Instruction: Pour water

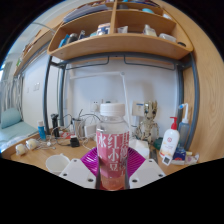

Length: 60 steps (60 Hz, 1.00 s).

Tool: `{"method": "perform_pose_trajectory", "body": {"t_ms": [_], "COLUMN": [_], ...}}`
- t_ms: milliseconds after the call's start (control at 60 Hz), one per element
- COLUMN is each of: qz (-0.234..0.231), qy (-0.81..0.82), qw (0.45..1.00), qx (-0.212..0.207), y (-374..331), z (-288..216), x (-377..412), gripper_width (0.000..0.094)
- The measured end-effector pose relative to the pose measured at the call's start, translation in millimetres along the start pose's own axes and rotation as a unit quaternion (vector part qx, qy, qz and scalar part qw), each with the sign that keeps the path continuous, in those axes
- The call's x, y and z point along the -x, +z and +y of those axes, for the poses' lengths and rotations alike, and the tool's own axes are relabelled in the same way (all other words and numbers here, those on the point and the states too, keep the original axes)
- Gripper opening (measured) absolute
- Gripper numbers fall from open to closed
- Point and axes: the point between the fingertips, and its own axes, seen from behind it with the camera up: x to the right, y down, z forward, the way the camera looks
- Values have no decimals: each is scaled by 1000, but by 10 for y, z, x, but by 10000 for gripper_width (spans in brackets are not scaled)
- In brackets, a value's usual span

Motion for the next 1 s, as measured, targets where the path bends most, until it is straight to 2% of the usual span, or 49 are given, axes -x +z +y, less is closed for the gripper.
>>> {"method": "perform_pose_trajectory", "body": {"t_ms": [133,317,350,517,583,667,783,1000], "qz": [-27,-15,-14,0,8,29,36,30], "qy": [32,23,25,21,22,10,11,37], "qw": [999,999,1000,1000,1000,999,999,998], "qx": [0,16,3,-3,-2,8,34,49], "y": [78,157,149,148,147,128,-46,-724], "z": [181,513,484,480,486,528,636,634], "x": [-24,-7,-18,-16,-40,-130,-126,66], "gripper_width": [333,344,342,392,436,628,835,831]}}
